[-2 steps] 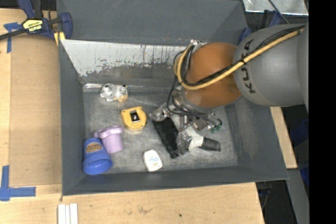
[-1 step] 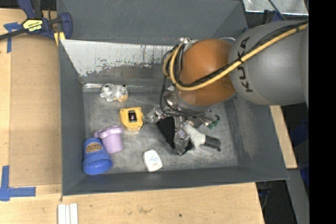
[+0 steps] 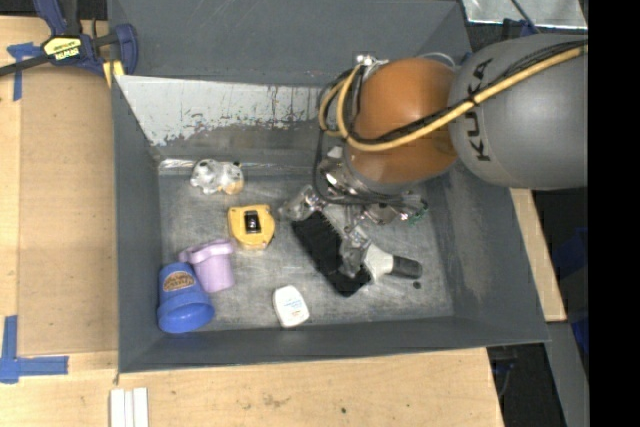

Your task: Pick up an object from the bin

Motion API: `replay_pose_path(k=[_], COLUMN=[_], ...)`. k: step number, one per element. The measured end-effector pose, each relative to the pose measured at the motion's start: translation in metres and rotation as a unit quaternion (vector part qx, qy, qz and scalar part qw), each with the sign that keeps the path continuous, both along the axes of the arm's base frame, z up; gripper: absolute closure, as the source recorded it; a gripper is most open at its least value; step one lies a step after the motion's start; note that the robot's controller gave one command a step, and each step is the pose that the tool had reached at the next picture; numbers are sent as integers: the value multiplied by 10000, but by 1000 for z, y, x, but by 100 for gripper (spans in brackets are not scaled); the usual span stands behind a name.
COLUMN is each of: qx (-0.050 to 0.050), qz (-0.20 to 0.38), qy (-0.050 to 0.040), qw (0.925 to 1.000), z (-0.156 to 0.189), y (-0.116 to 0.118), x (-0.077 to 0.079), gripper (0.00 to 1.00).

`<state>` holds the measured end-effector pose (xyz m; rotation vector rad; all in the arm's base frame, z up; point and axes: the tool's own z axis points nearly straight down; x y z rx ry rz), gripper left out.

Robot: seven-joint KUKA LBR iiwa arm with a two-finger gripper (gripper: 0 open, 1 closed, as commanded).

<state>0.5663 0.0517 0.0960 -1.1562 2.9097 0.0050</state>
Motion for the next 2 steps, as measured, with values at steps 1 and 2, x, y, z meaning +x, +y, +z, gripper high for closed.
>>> replay_pose_path(k=[1, 2], qx=[-34, -28], qz=[-779, 378], qy=[48, 32], qw=[9969, 9993], z=[-13, -16], y=[-27, -37], x=[2, 1], gripper=[0, 0])
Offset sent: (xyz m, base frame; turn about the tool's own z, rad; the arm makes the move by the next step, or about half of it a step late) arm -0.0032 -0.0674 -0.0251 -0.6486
